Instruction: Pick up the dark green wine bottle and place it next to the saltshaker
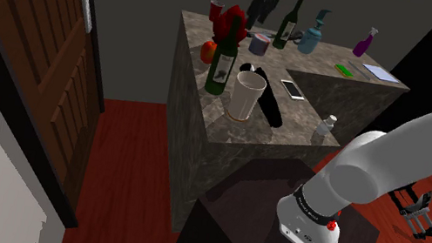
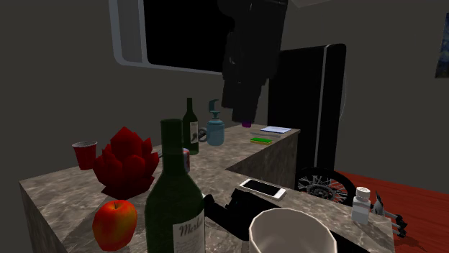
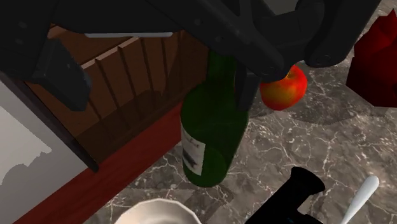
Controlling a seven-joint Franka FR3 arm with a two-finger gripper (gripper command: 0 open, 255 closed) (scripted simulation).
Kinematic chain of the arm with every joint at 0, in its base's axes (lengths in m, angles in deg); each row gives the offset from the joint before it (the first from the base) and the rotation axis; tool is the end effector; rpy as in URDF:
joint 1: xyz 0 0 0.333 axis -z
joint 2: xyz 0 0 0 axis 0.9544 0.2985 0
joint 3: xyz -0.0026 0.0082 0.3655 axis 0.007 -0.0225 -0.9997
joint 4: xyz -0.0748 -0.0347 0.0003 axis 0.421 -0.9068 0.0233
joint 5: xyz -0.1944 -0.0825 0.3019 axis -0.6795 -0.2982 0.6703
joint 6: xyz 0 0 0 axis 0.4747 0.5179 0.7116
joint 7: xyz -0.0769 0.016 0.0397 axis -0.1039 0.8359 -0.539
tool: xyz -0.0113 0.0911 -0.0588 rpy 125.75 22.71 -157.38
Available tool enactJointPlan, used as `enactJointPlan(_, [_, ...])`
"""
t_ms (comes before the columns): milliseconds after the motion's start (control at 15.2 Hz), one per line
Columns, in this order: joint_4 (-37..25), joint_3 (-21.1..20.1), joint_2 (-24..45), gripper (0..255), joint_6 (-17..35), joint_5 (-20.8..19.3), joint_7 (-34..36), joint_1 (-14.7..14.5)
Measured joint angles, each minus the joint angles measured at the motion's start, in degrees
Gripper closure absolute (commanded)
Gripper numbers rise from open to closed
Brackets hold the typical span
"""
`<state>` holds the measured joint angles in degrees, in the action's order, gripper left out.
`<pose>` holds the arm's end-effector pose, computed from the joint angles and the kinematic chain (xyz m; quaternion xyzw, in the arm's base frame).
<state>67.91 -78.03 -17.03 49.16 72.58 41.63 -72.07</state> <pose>0.4314 -0.0476 0.6457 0.9899 0.1188 0.0732 0.0264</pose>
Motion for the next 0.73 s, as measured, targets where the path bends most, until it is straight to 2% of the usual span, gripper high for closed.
enactJointPlan(396, [-11.0,2.2,11.2,0,1.6,2.3,-3.7,0.5])
enactJointPlan(726, [-9.8,2.4,13.0,0,4.8,2.6,-4.2,0.6])
